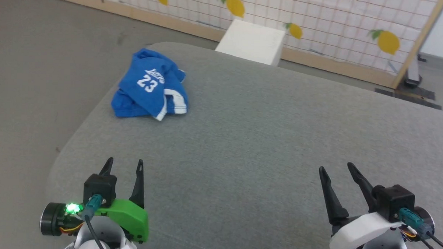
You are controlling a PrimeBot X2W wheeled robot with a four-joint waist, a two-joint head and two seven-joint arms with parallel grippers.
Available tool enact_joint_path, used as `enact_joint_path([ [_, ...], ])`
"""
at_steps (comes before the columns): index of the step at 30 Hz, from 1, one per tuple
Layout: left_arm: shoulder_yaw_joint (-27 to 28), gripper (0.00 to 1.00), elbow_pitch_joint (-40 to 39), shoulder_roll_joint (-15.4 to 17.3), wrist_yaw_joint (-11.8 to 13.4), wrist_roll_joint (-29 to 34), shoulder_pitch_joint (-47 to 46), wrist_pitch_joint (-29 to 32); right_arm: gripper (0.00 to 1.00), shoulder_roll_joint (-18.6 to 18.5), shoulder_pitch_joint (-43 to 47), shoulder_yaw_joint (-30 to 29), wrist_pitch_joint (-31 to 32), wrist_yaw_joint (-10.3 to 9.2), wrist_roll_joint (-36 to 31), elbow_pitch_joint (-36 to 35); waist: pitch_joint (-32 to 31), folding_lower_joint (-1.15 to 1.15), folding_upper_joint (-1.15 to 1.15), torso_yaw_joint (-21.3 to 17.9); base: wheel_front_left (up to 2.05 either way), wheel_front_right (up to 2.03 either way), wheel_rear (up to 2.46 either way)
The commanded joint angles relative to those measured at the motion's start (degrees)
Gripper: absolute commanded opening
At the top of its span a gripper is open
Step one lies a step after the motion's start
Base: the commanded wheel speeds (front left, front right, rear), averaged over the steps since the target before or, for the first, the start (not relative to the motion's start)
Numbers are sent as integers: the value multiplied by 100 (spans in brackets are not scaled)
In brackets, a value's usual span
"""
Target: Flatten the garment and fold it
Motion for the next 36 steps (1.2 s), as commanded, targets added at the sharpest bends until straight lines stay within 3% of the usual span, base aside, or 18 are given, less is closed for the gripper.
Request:
enact_joint_path([
  [1,-33,100,14,55,33,-5,-110,-35,100,-19,86,23,20,-9,53,-45,-19,0,0,321,0,0,0],
  [12,-205,100,73,192,62,16,-161,-49,100,3,176,157,13,-10,205,-59,-50,0,0,954,0,0,0],
  [24,-265,100,57,251,110,4,-138,-38,100,24,197,205,-26,-10,245,-4,-92,0,0,1077,0,0,0],
  [36,-178,100,-8,289,183,-147,-205,21,100,33,151,176,42,-10,215,-90,104,0,0,961,0,0,0],
])
